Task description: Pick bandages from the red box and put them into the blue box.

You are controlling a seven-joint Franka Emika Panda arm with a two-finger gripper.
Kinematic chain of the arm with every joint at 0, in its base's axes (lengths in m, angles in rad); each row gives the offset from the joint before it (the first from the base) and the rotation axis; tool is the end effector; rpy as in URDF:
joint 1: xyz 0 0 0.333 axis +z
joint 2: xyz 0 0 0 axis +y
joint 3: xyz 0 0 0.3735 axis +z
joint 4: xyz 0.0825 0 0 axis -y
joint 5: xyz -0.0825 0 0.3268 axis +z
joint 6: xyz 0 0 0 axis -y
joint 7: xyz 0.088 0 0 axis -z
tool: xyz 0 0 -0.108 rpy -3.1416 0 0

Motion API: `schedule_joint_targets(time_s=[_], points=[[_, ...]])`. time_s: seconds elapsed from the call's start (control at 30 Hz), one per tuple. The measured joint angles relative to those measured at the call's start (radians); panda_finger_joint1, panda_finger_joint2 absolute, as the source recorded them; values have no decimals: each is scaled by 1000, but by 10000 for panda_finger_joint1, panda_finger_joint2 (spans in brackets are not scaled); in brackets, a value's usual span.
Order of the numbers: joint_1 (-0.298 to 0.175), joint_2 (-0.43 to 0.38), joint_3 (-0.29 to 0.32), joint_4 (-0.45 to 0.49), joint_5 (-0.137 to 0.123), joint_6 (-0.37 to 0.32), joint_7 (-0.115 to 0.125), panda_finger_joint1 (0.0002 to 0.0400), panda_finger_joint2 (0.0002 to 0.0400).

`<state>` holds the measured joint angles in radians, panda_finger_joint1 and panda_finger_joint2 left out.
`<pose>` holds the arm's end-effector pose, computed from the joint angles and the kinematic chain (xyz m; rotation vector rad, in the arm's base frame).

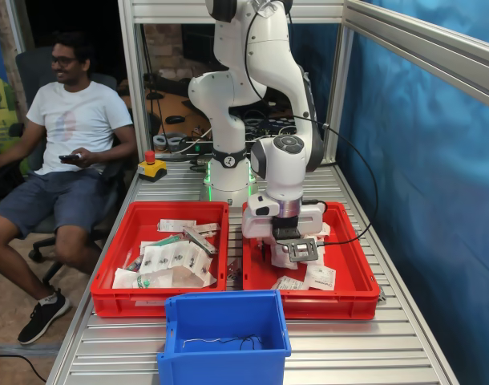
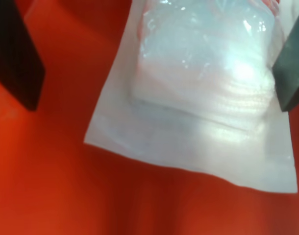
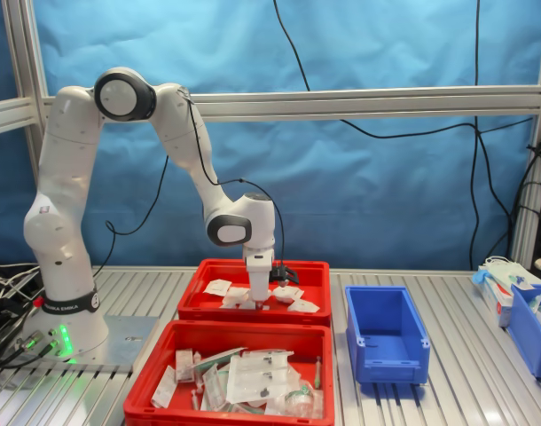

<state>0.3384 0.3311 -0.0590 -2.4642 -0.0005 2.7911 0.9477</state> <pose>0.4570 0.1315 0.2719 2.9527 -1.0191 0.0127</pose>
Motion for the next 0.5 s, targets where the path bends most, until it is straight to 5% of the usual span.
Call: schedule_joint_targets(time_s=[0.5], points=[[0,0,27,0,0,0,0,400,400]])
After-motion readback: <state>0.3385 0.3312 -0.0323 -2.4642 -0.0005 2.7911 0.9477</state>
